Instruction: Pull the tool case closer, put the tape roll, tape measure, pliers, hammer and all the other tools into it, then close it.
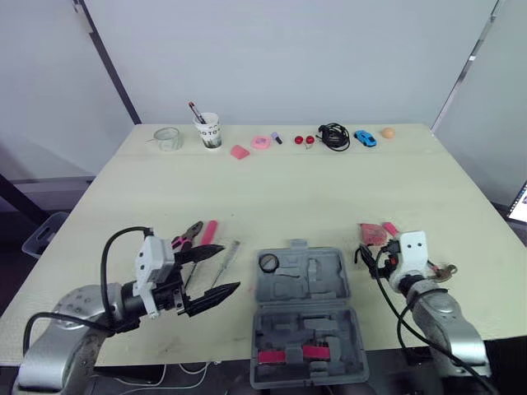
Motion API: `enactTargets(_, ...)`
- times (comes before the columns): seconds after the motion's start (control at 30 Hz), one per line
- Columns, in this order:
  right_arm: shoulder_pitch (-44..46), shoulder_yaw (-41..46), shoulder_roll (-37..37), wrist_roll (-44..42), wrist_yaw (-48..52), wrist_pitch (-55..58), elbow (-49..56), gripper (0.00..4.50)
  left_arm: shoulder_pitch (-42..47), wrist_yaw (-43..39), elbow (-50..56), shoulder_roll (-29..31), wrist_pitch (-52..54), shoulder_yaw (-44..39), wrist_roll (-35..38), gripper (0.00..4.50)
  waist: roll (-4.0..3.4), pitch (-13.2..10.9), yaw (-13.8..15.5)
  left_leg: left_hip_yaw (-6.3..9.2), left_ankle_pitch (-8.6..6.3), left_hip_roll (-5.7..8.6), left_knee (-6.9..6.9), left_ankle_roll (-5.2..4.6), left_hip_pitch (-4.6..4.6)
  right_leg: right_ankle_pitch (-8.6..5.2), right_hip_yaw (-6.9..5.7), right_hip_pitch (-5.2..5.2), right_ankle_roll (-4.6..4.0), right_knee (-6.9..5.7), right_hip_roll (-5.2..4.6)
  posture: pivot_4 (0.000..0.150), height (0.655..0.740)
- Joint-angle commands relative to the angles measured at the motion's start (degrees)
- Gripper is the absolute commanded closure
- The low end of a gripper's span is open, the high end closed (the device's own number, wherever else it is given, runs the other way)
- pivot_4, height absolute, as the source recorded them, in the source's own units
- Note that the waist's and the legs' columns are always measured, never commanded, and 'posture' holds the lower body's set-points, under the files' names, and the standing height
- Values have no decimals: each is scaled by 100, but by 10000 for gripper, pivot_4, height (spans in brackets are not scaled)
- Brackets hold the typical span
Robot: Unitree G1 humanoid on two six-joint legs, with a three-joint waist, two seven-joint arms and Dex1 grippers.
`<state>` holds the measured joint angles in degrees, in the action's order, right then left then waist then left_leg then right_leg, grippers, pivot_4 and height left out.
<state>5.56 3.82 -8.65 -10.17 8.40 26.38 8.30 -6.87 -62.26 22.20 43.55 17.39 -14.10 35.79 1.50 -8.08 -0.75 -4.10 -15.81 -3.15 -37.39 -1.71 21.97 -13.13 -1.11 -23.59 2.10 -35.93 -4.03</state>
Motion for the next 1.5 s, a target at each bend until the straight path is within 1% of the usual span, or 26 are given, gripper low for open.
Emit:
enactTargets(0.03,338,120,202,234,-544,-132,-330,852,361,-30,348,130,154,144,151,0,-2,-1,0,0,1,1,-1,1,0,0,2,0,0,0,1,1500,7400)
enactTargets(0.33,759,164,527,361,-970,-75,-1228,852,660,-122,242,109,167,263,114,0,-3,-1,-18,-6,1,2,-1,1,-2,5,12,2,8,-1,5,1500,7400)
enactTargets(0.53,839,97,397,446,-873,-47,-1550,852,677,-123,221,70,113,271,67,0,0,0,-23,-8,1,2,-2,1,-5,5,16,6,8,-2,5,1500,7400)
enactTargets(0.57,831,57,357,475,-832,-25,-1541,5846,663,-122,220,67,102,264,60,0,0,1,-23,-8,1,2,-3,1,-6,5,17,6,9,-2,6,1500,7400)
enactTargets(0.63,821,14,314,504,-775,-4,-1526,13106,646,-115,223,61,92,259,54,0,0,1,-20,-8,1,2,-3,1,-7,6,18,7,9,-2,6,1500,7400)
enactTargets(0.73,779,97,336,449,-805,85,-1517,28459,654,-110,198,32,85,255,69,0,0,1,-16,-7,1,2,-3,1,-7,6,18,7,9,-3,6,1500,7400)
enactTargets(0.77,766,61,287,488,-772,72,-1520,31942,663,-108,184,23,88,244,74,0,1,1,-11,-7,1,2,-3,1,-7,6,17,7,9,-3,6,1500,7400)
enactTargets(0.8,756,22,242,524,-737,44,-1523,38062,669,-113,173,21,90,236,75,0,1,2,-7,-7,1,3,-3,1,-7,6,17,8,9,-3,6,1500,7400)
enactTargets(0.83,744,20,230,519,-722,44,-1515,42131,673,-120,163,23,87,228,72,0,2,2,-5,-7,1,4,-3,1,-7,6,17,9,9,-3,6,1500,7400)
enactTargets(0.87,732,35,232,494,-721,64,-1504,44682,676,-123,157,22,86,223,72,0,2,2,-2,-7,2,6,-4,1,-6,6,19,9,9,-3,6,1500,7400)
enactTargets(1.1,624,78,170,441,-657,148,-1376,44682,726,-129,148,10,75,248,82,0,4,3,3,-6,2,7,-5,1,-4,6,19,10,9,-3,6,1500,7400)
enactTargets(1.43,126,-245,-448,318,270,621,-422,44682,876,-265,98,-19,100,331,142,0,4,3,-6,-7,1,7,-5,0,-4,6,19,9,11,-3,9,1500,7400)
enactTargets(1.5,-166,-219,-651,189,547,740,-137,44682,910,-406,102,17,96,405,141,0,4,3,11,-7,1,6,-5,0,-4,5,19,9,10,-3,10,1500,7400)
